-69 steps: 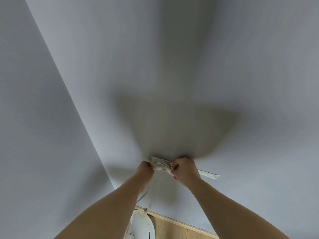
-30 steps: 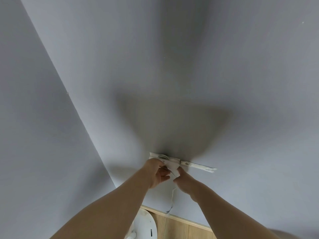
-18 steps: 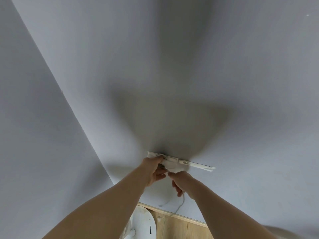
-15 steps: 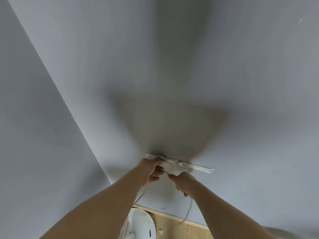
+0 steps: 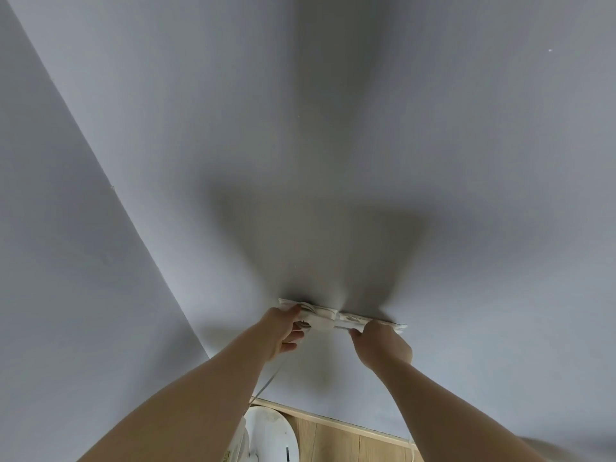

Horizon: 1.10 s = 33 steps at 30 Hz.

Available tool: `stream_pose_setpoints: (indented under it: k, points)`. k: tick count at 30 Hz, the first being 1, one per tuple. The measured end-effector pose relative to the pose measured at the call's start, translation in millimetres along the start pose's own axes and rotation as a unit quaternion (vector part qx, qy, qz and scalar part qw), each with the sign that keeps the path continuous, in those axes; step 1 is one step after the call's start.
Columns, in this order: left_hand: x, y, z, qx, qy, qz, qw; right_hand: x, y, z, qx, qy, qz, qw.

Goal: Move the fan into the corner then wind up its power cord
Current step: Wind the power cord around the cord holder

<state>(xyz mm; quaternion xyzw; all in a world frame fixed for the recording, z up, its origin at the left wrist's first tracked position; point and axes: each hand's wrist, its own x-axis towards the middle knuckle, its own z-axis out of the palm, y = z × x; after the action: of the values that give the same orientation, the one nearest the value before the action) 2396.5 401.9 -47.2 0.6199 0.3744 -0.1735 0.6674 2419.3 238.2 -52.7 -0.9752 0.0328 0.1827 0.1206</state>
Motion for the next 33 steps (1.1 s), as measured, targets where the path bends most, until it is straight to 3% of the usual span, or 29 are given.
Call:
stream_pose_setpoints:
  k: [4,7,9,12,16,19,22,24,27,29,33]
  points:
    - [-5.4,3.7,-1.0,0.094,0.127,0.078,0.984,-4.9,-8.5,-5.1,0.066,0.082,-0.012,0.994]
    - [-9.8,0.7,-0.4,0.275,0.168,0.133,0.937,-3.9,-14.8,-8.4,0.120,0.056,-0.004,0.991]
    - [-13.4,-1.8,1.2,0.363,0.151,0.182,0.901,-1.8,-20.0,-15.0,0.190,0.021,0.013,0.981]
    - [-19.3,-3.2,4.7,0.385,0.105,0.214,0.892,-0.6,-26.1,-27.6,0.346,-0.019,0.062,0.936]
    - [-29.3,-2.9,-0.6,0.354,0.067,0.211,0.909,-9.6,-30.8,-41.6,0.530,-0.105,0.149,0.828]
    - [-36.2,-1.8,-7.8,0.352,0.045,0.212,0.911,-16.9,-37.4,-46.1,0.592,-0.134,0.176,0.775]
    - [-38.2,-0.3,-14.5,0.309,0.065,0.219,0.923,-21.7,-47.3,-45.6,0.617,-0.148,0.177,0.752]
    - [-40.4,2.1,-18.0,0.275,0.092,0.222,0.931,-23.9,-51.6,-48.3,0.594,-0.157,0.163,0.772]
    - [-43.9,6.8,-16.6,0.246,0.144,0.215,0.934,-20.5,-47.1,-57.1,0.490,-0.139,0.114,0.853]
    - [-42.7,8.3,-19.5,0.235,0.166,0.214,0.933,-19.0,-45.9,-60.0,0.438,-0.114,0.095,0.887]
    - [-43.7,6.7,-22.4,0.238,0.162,0.210,0.934,-21.5,-39.7,-60.9,0.453,-0.114,0.100,0.878]
